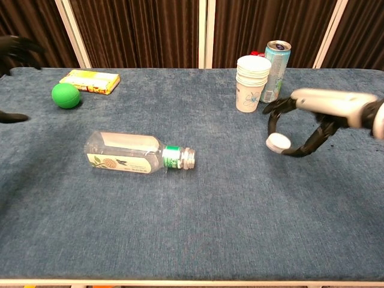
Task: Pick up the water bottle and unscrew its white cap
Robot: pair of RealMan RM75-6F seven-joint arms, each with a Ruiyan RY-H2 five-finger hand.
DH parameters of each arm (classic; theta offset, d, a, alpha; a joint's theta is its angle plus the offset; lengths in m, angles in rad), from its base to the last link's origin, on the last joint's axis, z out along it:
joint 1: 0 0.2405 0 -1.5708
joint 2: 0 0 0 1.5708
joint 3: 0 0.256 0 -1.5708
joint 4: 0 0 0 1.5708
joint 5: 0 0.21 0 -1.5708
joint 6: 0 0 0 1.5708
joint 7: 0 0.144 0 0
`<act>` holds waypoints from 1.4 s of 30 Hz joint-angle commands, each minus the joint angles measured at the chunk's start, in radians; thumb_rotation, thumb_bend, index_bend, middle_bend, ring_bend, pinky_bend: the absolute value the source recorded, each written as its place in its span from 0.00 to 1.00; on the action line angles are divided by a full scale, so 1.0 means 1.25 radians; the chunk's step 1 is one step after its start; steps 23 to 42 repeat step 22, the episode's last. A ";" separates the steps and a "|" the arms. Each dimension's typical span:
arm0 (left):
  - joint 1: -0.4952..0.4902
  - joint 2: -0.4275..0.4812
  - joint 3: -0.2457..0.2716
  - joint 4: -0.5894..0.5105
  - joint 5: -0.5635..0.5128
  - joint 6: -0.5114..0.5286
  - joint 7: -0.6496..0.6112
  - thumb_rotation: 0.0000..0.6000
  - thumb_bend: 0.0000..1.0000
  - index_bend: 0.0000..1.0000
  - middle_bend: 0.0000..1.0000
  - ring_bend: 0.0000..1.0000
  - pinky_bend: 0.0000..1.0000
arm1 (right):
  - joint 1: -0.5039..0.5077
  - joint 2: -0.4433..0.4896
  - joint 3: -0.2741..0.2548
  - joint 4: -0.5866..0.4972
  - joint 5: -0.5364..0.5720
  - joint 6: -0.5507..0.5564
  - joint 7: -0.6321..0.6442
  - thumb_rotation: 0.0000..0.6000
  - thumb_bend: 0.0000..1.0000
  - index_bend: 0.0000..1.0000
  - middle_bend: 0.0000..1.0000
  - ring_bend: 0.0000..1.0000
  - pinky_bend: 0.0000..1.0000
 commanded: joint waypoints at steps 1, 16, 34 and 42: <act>0.024 0.021 0.006 0.001 0.004 0.014 -0.028 1.00 0.14 0.13 0.21 0.15 0.28 | 0.010 -0.044 -0.009 0.043 0.028 0.003 -0.042 1.00 0.23 0.33 0.06 0.00 0.00; 0.140 0.104 0.021 0.048 -0.048 0.086 -0.045 1.00 0.14 0.14 0.21 0.15 0.21 | -0.216 0.179 -0.049 -0.118 -0.142 0.367 0.062 1.00 0.23 0.12 0.04 0.00 0.00; 0.204 0.138 0.031 0.039 -0.040 0.155 -0.057 1.00 0.14 0.14 0.21 0.15 0.19 | -0.358 0.245 -0.083 -0.126 -0.215 0.554 0.178 1.00 0.23 0.06 0.00 0.00 0.00; 0.204 0.138 0.031 0.039 -0.040 0.155 -0.057 1.00 0.14 0.14 0.21 0.15 0.19 | -0.358 0.245 -0.083 -0.126 -0.215 0.554 0.178 1.00 0.23 0.06 0.00 0.00 0.00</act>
